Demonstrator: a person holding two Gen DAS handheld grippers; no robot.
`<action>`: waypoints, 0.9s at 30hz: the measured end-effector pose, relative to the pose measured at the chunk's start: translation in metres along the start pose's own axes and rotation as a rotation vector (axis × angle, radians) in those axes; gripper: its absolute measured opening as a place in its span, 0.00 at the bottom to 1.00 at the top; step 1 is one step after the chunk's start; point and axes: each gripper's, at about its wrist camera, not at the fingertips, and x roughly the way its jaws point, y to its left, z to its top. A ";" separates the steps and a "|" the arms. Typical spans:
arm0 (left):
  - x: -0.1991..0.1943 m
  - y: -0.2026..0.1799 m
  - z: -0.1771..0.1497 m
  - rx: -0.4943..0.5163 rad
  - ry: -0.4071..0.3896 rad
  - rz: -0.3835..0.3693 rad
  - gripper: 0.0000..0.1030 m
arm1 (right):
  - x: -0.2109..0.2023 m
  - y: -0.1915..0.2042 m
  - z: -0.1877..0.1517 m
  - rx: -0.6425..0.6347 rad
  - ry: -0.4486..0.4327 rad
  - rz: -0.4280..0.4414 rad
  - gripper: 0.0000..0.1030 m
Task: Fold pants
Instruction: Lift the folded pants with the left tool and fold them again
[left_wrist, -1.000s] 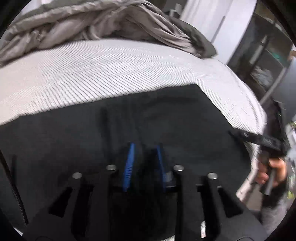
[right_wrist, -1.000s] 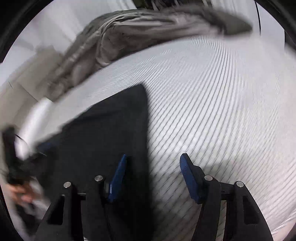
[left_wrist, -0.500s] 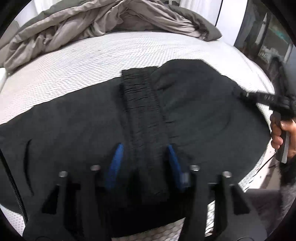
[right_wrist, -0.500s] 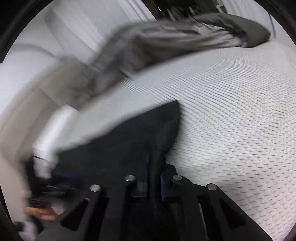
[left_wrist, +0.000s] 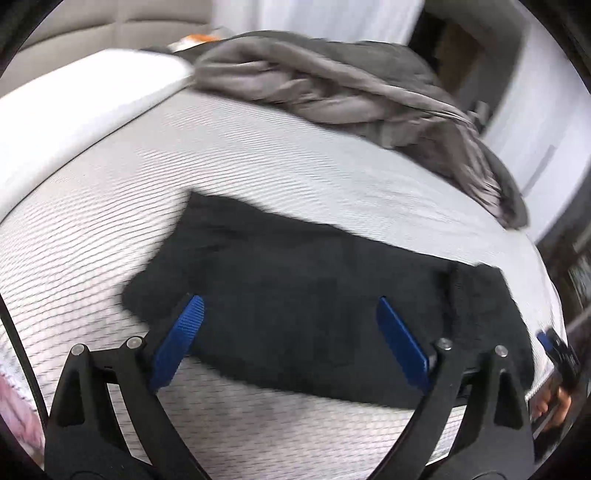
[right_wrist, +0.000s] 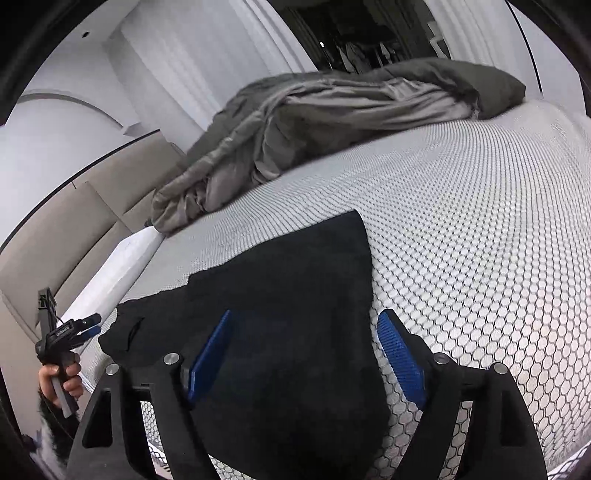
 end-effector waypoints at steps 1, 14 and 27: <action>-0.001 0.015 0.001 -0.030 0.002 0.005 0.91 | -0.007 -0.002 -0.003 -0.009 0.003 0.006 0.80; 0.057 0.101 0.003 -0.374 0.144 -0.027 0.26 | 0.026 0.005 -0.006 -0.040 0.052 -0.016 0.80; -0.049 -0.124 0.006 0.112 -0.212 -0.138 0.09 | 0.015 0.003 0.007 -0.012 -0.028 -0.027 0.80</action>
